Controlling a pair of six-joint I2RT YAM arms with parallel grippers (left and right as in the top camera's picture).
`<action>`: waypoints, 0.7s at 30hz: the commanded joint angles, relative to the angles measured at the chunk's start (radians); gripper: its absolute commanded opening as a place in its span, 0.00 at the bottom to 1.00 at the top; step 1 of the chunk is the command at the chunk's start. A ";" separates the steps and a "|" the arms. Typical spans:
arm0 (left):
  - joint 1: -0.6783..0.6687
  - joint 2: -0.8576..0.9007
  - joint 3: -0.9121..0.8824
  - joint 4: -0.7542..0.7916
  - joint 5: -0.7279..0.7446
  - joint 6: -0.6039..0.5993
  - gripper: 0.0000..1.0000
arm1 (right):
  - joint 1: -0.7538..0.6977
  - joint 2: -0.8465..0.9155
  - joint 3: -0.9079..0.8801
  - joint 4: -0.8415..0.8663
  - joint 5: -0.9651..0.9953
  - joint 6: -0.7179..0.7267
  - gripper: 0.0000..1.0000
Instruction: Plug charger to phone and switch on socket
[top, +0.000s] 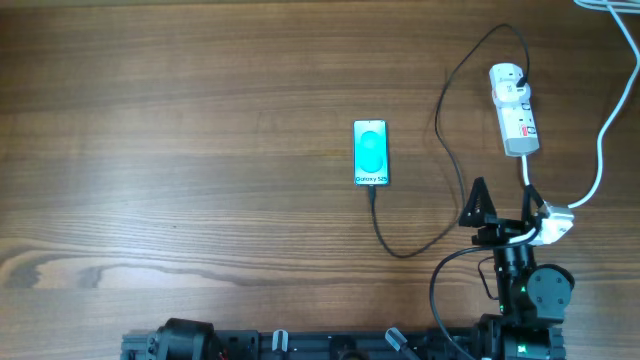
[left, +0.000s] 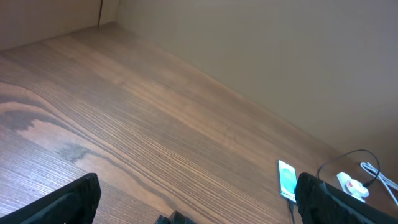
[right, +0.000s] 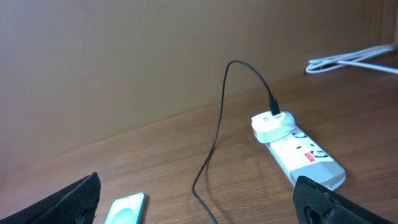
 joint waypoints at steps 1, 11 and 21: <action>-0.003 -0.002 0.000 0.000 0.002 0.005 1.00 | 0.003 -0.013 -0.002 0.004 0.016 -0.048 1.00; -0.003 -0.002 0.000 0.000 0.002 0.005 1.00 | 0.003 -0.008 -0.001 0.003 0.016 -0.048 1.00; -0.003 -0.002 0.000 0.002 -0.006 0.007 1.00 | 0.003 -0.008 -0.001 0.003 0.016 -0.048 1.00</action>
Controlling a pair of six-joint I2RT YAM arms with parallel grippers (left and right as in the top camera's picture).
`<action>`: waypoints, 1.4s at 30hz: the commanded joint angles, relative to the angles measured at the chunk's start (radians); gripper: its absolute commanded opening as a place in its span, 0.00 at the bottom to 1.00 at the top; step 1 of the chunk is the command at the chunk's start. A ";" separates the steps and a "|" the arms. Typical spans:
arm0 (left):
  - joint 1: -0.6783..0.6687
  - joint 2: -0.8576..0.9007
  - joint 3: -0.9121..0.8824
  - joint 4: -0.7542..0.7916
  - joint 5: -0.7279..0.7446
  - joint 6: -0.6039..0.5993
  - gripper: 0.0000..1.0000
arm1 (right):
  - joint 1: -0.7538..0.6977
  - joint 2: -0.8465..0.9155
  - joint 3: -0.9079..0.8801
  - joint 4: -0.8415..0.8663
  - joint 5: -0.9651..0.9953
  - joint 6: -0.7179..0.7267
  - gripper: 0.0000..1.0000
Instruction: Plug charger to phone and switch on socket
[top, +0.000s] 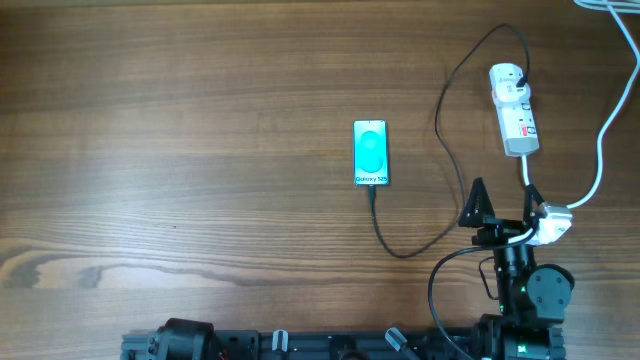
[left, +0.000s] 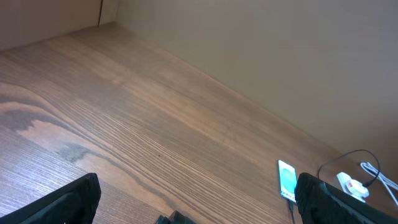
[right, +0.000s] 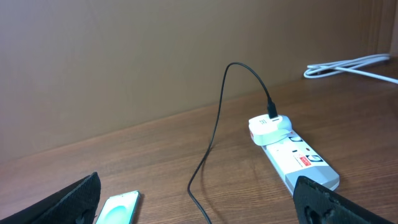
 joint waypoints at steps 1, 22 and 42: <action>-0.003 -0.001 -0.002 0.035 0.011 -0.003 1.00 | 0.003 -0.008 -0.001 0.003 0.016 -0.016 1.00; -0.005 -0.003 -1.215 1.315 0.186 0.231 1.00 | 0.003 -0.008 -0.001 0.003 0.016 -0.016 1.00; 0.121 -0.003 -1.410 1.547 0.332 0.501 1.00 | 0.003 -0.008 -0.001 0.003 0.016 -0.016 1.00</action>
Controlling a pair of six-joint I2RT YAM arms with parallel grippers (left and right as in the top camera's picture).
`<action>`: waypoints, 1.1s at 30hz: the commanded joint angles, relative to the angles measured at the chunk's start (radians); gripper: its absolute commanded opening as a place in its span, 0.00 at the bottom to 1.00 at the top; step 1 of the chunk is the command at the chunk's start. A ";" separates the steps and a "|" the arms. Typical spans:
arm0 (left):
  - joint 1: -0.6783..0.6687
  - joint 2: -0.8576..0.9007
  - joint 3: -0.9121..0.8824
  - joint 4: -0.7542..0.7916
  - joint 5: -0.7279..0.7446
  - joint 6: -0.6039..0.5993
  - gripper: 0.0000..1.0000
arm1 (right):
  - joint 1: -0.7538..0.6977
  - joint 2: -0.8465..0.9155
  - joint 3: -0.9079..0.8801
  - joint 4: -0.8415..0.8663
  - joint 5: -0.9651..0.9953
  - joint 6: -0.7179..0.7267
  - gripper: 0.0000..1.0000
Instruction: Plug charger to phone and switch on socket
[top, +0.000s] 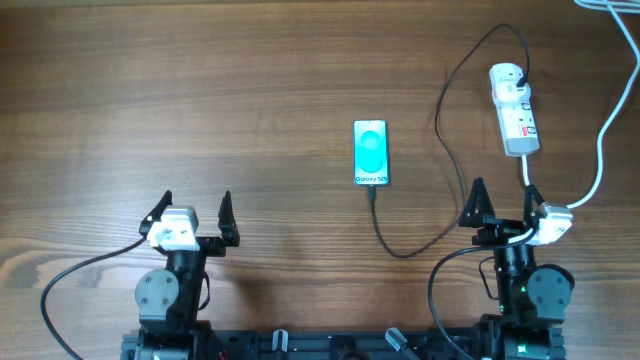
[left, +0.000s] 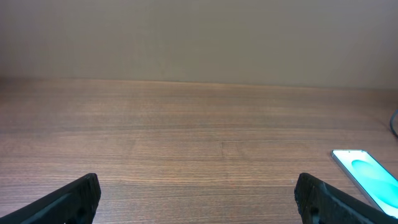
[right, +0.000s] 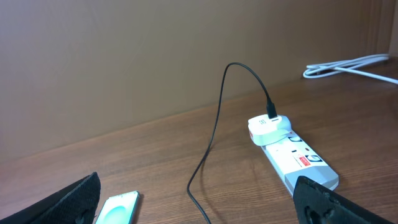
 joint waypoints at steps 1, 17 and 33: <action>0.005 -0.008 -0.013 0.004 0.016 0.023 1.00 | 0.003 -0.008 -0.001 0.003 0.014 -0.016 1.00; -0.013 -0.007 -0.013 0.005 0.016 0.023 1.00 | 0.003 -0.008 -0.001 0.003 0.014 -0.016 1.00; -0.013 -0.007 -0.013 0.004 0.016 0.023 1.00 | 0.003 -0.008 -0.001 0.003 0.014 -0.016 1.00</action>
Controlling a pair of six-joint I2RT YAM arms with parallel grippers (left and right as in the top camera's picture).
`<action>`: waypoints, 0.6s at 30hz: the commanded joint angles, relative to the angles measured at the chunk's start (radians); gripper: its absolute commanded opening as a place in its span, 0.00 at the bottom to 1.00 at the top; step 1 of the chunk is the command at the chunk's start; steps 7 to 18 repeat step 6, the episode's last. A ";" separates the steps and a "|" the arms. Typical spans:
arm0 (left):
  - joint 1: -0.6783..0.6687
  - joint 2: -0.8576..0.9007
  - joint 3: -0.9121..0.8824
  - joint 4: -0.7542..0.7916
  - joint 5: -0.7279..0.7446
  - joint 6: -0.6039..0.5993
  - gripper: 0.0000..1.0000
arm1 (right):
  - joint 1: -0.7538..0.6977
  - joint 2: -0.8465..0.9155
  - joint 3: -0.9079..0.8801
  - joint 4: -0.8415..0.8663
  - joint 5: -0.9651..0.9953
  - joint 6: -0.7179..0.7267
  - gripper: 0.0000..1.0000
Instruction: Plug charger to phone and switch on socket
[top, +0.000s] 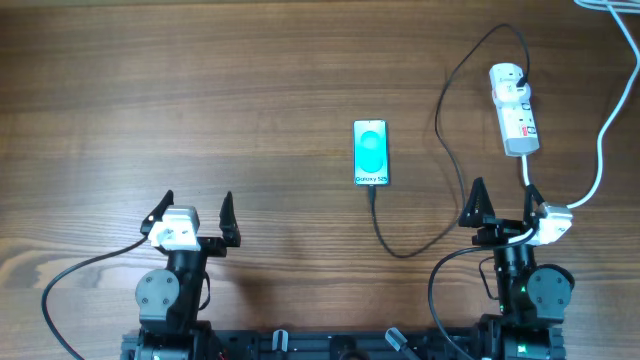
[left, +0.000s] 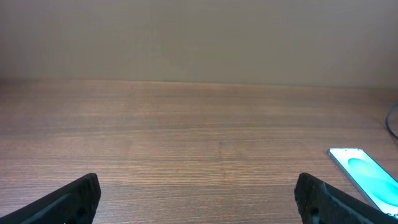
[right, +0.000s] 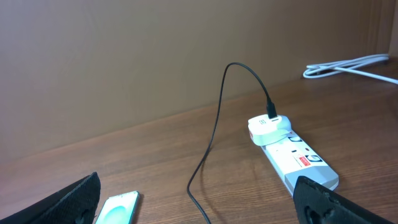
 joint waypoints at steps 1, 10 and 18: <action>-0.006 -0.007 -0.013 0.004 0.011 0.019 1.00 | 0.003 -0.008 -0.001 0.003 0.014 -0.016 1.00; -0.006 -0.007 -0.013 0.004 0.011 0.019 1.00 | 0.003 -0.008 -0.001 0.003 0.014 -0.016 1.00; -0.006 -0.007 -0.013 0.004 0.011 0.019 1.00 | 0.003 -0.008 -0.001 0.003 0.014 -0.016 1.00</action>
